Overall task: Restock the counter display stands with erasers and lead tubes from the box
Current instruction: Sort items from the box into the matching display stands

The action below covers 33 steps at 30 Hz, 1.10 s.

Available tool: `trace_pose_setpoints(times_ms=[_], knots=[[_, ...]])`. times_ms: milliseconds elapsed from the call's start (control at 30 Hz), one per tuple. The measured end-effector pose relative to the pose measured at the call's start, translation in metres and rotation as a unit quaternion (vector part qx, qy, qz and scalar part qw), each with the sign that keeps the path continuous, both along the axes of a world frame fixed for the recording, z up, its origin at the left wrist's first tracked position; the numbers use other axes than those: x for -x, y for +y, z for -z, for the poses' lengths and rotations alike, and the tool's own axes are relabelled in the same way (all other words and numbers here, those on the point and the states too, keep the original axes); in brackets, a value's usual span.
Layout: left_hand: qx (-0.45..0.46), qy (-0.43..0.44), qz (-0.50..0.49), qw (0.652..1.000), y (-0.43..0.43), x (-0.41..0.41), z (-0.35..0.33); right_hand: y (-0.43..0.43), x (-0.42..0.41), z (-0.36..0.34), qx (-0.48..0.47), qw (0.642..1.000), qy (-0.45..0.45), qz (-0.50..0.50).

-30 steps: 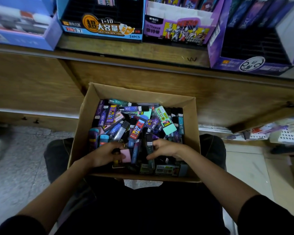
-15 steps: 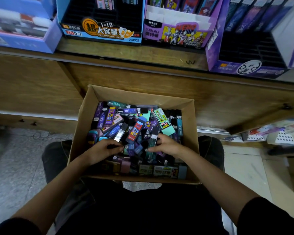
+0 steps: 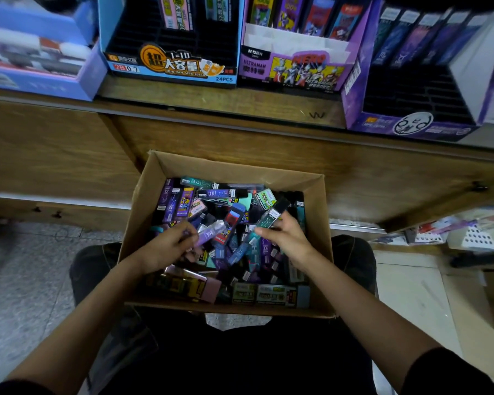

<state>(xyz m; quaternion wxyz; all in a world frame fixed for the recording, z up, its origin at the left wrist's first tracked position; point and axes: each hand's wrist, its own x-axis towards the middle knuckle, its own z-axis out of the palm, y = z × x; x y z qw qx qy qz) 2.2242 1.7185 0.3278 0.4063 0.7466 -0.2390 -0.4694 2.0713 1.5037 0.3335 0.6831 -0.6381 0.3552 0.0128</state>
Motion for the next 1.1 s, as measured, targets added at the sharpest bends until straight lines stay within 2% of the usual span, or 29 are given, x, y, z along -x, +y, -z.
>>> trace_pose_setpoints(times_ms=[100, 167, 300, 433, 500, 600, 833, 1100], knots=[[0.037, 0.003, -0.09, 0.995, -0.014, 0.01, -0.008, 0.0, -0.009, -0.02, -0.028, 0.998, -0.032, 0.045], [0.051, -0.007, -0.083, 0.995, -0.024, 0.017, -0.018, 0.003, -0.015, -0.033, -0.062, 0.995, -0.064, 0.05], [0.08, 0.038, -0.033, 0.996, -0.046, 0.031, -0.036, 0.012, -0.024, -0.055, -0.115, 0.986, -0.107, 0.061], [0.112, 0.101, -0.069, 0.986, -0.064, 0.039, -0.046, 0.018, -0.027, -0.07, -0.156, 0.974, -0.136, 0.094], [0.131, 0.127, -0.064, 0.981, -0.064, 0.039, -0.05, 0.018, -0.026, -0.076, -0.152, 0.974, -0.139, 0.093], [0.14, 0.114, -0.038, 0.983, -0.061, 0.036, -0.057, 0.018, -0.022, -0.082, -0.12, 0.98, -0.136, 0.082], [0.157, 0.105, -0.021, 0.982, -0.065, 0.039, -0.073, 0.014, -0.014, -0.103, 0.047, 0.988, -0.13, 0.074], [0.192, 0.055, -0.003, 0.98, -0.075, 0.045, -0.115, -0.022, 0.02, -0.134, -0.001, 0.984, -0.168, 0.056]])
